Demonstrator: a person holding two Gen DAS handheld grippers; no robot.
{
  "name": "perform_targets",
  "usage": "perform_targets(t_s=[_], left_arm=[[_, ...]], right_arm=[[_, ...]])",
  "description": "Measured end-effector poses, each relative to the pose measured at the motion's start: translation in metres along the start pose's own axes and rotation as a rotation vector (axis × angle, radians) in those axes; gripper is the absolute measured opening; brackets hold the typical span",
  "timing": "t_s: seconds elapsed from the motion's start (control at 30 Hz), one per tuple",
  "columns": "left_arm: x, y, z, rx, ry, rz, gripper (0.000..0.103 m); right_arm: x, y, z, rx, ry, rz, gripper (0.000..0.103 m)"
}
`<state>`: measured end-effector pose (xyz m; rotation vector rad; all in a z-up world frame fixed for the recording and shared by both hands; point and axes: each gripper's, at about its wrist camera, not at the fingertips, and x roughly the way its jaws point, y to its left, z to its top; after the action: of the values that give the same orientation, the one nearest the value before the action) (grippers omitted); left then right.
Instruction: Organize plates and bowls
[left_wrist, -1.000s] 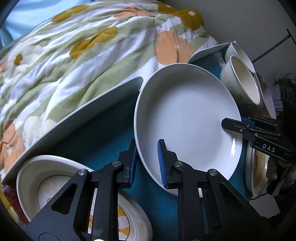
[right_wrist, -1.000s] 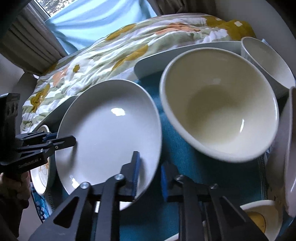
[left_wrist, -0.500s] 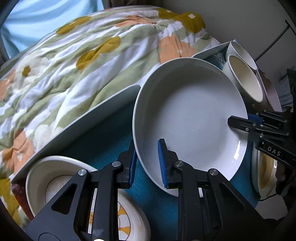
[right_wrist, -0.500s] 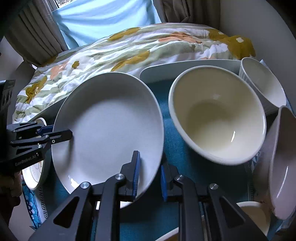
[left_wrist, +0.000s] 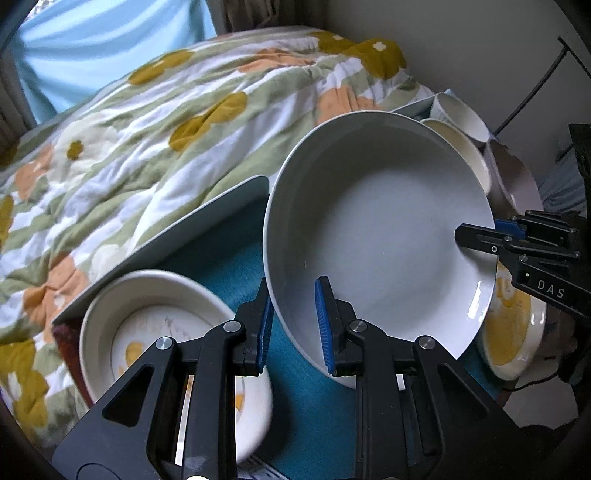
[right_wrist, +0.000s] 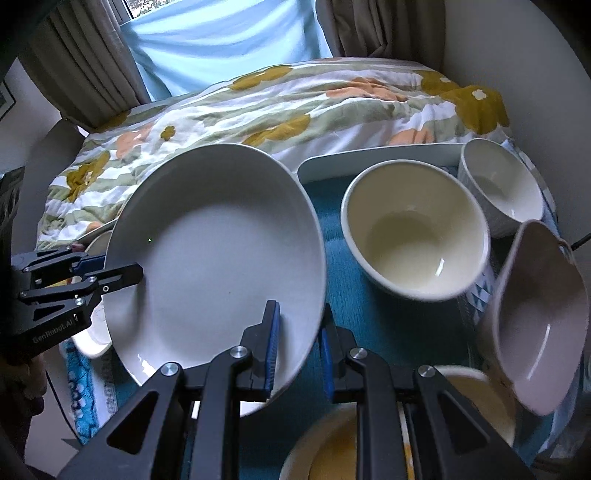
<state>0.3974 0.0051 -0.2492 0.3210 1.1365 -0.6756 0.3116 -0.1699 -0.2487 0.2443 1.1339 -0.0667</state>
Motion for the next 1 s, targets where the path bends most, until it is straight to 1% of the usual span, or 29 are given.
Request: perform_targets(t_s=[0.23, 0.33, 0.47, 0.73, 0.83, 1.0], left_arm=[[-0.032, -0.041, -0.022, -0.026, -0.012, 0.014, 0.02], [-0.042, -0.07, -0.036, -0.052, -0.018, 0.024, 0.02], [-0.047, -0.112, -0.051, -0.086, -0.023, 0.043, 0.02], [-0.046, -0.199, -0.074, -0.187, -0.033, 0.073, 0.02], [-0.037, -0.219, -0.082, -0.227, -0.018, 0.061, 0.02], [-0.018, -0.235, -0.091, -0.253, 0.023, 0.025, 0.02]], right_arm=[[-0.038, -0.014, -0.022, -0.011, -0.005, 0.02, 0.018], [-0.053, -0.027, -0.035, -0.031, 0.0, 0.03, 0.018], [-0.069, -0.053, -0.055, -0.054, 0.016, 0.054, 0.018], [-0.093, -0.112, -0.087, -0.153, 0.058, 0.089, 0.018], [-0.094, -0.128, -0.096, -0.176, 0.083, 0.087, 0.018], [-0.09, -0.149, -0.112, -0.163, 0.13, 0.094, 0.018]])
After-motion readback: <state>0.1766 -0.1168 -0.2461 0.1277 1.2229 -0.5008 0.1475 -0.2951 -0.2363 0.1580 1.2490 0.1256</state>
